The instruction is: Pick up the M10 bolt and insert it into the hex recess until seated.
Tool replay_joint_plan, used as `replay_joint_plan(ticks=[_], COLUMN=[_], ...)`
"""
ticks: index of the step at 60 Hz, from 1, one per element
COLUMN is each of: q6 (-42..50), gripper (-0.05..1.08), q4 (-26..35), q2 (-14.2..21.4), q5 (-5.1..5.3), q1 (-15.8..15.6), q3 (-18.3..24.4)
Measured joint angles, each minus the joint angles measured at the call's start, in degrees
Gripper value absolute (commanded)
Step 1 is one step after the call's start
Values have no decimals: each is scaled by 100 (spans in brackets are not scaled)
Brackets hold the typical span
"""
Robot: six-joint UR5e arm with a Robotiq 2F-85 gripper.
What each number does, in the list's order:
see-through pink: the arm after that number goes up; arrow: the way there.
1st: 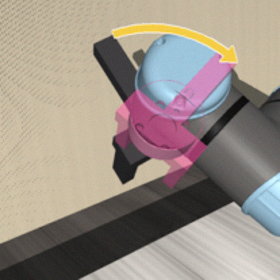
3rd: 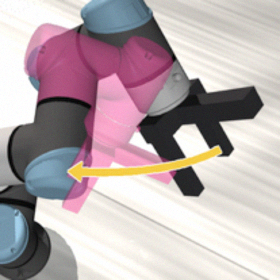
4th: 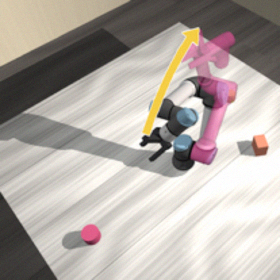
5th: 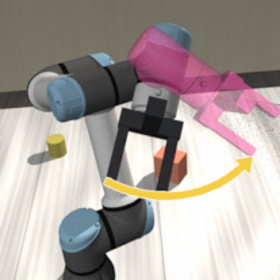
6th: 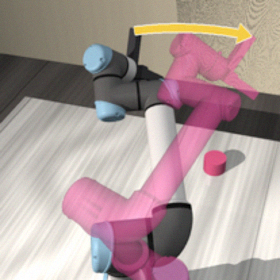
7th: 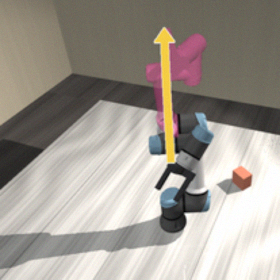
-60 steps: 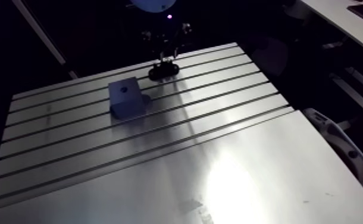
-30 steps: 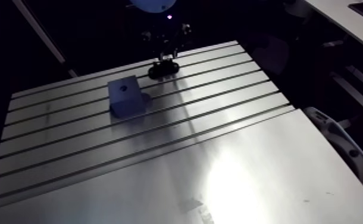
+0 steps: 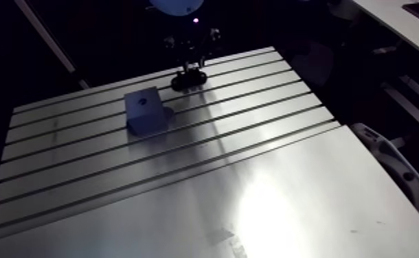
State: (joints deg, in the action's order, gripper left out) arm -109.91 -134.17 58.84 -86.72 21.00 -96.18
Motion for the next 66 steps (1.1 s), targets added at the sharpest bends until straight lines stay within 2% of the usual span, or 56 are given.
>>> replay_joint_plan(ticks=[66], q6=[0], gripper=[66], q4=[1], q2=[2], q5=[5], q1=[-3], q3=[22])
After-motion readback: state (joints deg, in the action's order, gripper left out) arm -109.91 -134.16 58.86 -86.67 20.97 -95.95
